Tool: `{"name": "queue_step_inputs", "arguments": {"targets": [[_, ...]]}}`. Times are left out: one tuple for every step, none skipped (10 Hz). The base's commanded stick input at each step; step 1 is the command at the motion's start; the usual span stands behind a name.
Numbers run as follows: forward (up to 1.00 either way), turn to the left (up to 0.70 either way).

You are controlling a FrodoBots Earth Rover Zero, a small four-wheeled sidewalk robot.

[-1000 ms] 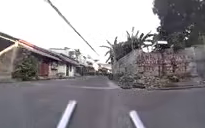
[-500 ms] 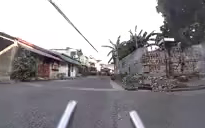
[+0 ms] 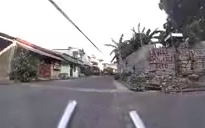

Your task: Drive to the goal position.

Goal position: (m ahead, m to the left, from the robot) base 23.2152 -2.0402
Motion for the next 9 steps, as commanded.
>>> {"name": "queue_step_inputs", "arguments": {"targets": [[0.85,-0.09],[0.85,-0.34],[0.85,-0.34],[0.85,-0.34],[0.85,-0.34],[0.85,-0.34],[0.85,-0.34],[0.85,-0.34],[0.85,-0.28]]}}
